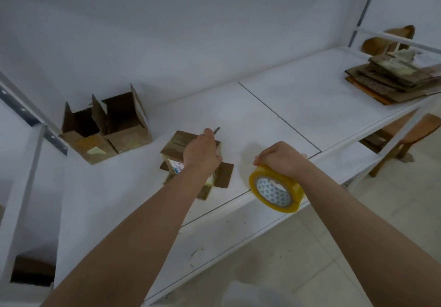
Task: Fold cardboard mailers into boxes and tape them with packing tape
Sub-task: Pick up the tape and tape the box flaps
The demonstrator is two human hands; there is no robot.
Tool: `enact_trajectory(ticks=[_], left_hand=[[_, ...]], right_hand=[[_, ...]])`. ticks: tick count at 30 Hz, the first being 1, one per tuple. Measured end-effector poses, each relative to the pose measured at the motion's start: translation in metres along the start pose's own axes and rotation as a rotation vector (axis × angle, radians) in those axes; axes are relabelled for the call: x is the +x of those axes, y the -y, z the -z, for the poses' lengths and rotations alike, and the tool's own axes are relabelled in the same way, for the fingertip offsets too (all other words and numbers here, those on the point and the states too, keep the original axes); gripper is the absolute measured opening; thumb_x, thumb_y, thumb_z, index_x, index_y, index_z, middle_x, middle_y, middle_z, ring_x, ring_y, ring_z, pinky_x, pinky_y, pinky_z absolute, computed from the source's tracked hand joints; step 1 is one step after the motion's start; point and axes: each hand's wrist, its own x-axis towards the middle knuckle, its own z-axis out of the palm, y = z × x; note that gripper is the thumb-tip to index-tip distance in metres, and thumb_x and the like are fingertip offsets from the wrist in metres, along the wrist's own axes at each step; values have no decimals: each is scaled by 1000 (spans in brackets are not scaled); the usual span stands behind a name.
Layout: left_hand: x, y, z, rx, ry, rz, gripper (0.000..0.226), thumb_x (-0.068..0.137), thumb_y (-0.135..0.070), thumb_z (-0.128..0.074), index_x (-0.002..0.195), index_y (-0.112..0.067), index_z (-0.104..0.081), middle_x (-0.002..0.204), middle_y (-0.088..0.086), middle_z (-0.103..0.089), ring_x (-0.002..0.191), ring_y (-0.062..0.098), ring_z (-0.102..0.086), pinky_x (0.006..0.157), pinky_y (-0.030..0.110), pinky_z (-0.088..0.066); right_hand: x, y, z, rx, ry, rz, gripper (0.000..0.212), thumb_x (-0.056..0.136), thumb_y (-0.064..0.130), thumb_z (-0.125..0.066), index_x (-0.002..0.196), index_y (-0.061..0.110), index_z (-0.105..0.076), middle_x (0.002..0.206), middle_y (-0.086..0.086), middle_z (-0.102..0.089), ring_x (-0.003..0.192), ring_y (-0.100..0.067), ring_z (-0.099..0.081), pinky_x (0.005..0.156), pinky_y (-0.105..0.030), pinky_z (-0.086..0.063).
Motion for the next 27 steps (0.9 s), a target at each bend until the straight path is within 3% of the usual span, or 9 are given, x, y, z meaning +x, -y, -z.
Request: enact_trajectory(ticks=[4, 7, 10, 13, 17, 21, 23, 27], left_hand=[[-6, 18, 11, -157, 61, -159, 54, 79, -26, -74, 118, -13, -39, 80, -1, -55, 69, 16, -58, 57, 31, -48], [-14, 44, 30, -218, 191, -324, 72, 72, -29, -81, 128, -25, -36, 75, -4, -55, 65, 7, -53, 51, 21, -41], [-24, 73, 47, -157, 293, -412, 71, 71, -33, -83, 126, -32, -40, 90, -10, -55, 76, 4, -53, 59, 18, -42], [-33, 87, 56, -164, 283, -429, 66, 68, -37, -85, 123, -32, -47, 78, -15, -48, 67, -1, -47, 54, 15, -34], [-40, 83, 57, -371, 202, -352, 56, 68, -44, -83, 114, -29, -55, 68, -10, -56, 56, -2, -50, 54, 16, -39], [-46, 80, 54, -474, 54, -260, 18, 82, -40, -73, 91, -34, -59, 66, -12, -57, 54, -2, -52, 55, 10, -40], [-48, 79, 55, -450, 12, -191, 9, 88, -40, -67, 84, -36, -59, 68, -13, -60, 55, -3, -55, 54, 7, -38], [-54, 64, 59, -656, -69, -9, 33, 87, -58, -57, 77, -29, -67, 67, -7, -70, 64, 0, -64, 65, 16, -48]], right_hand=[[-3, 5, 3, 0, 7, 43, 14, 84, 33, -67, 85, 26, -79, 100, -1, -73, 92, -20, -65, 92, -41, -52], [-4, 13, 7, 33, 57, 78, 15, 85, 32, -69, 88, 22, -80, 99, -4, -73, 91, -21, -66, 91, -40, -54], [-6, 24, 5, 55, 115, 105, 13, 84, 31, -71, 87, 23, -80, 95, 0, -74, 88, -18, -68, 86, -34, -55], [-7, 36, -2, 58, 168, 133, 11, 84, 30, -71, 87, 23, -80, 94, 4, -74, 89, -15, -67, 86, -32, -55], [-8, 51, -11, 77, 181, 166, 13, 88, 28, -68, 85, 25, -80, 92, 5, -75, 90, -13, -68, 88, -31, -54], [-11, 61, -10, 67, 187, 196, 13, 88, 29, -68, 87, 25, -80, 93, 7, -75, 91, -12, -67, 87, -29, -53], [-12, 65, -8, 69, 189, 214, 14, 89, 29, -67, 88, 26, -80, 94, 8, -74, 91, -11, -66, 84, -26, -51], [-16, 72, -7, 56, 196, 241, 14, 90, 32, -66, 91, 29, -80, 94, 11, -73, 87, -8, -66, 73, -20, -50]])
